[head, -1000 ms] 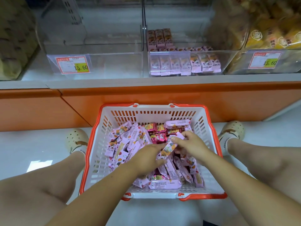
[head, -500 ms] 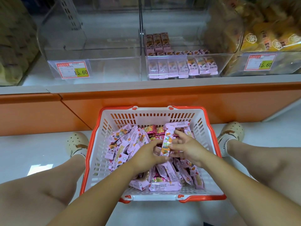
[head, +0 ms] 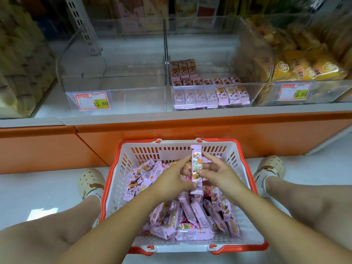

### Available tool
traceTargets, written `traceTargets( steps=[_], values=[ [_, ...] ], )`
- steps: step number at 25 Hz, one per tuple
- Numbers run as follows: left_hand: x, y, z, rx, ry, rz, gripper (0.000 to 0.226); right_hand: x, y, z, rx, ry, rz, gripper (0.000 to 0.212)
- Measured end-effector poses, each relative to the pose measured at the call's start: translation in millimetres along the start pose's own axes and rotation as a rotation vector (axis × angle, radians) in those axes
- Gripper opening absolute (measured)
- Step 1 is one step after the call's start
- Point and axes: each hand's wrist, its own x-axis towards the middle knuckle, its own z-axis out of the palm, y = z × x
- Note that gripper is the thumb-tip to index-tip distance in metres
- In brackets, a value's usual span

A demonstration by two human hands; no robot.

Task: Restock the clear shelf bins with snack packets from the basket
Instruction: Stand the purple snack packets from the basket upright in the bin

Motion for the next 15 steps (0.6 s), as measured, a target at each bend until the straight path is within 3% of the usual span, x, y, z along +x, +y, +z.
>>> traceTargets(
  steps=[4, 7, 10, 12, 15],
  values=[
    [-3, 58, -37, 0.452, 0.057, 0.092, 0.067, -2, -35, -4, 0.052, 0.032, -0.13, 0.055],
    [-8, 110, -73, 0.681, 0.44, 0.271, 0.037, -8, -82, -12, 0.073, 0.083, -0.283, 0.045],
    [-8, 146, -112, 0.742, 0.755, 0.52, 0.034, -5, -139, -22, 0.129, 0.177, -0.421, 0.041],
    [7, 156, -134, 0.817, 0.76, 0.584, 0.045, 7, -180, -32, 0.111, 0.234, -0.52, 0.038],
    [35, 158, -157, 0.912, 0.664, 0.533, 0.06, 50, -236, -44, -0.072, 0.329, -0.549, 0.042]
  ],
)
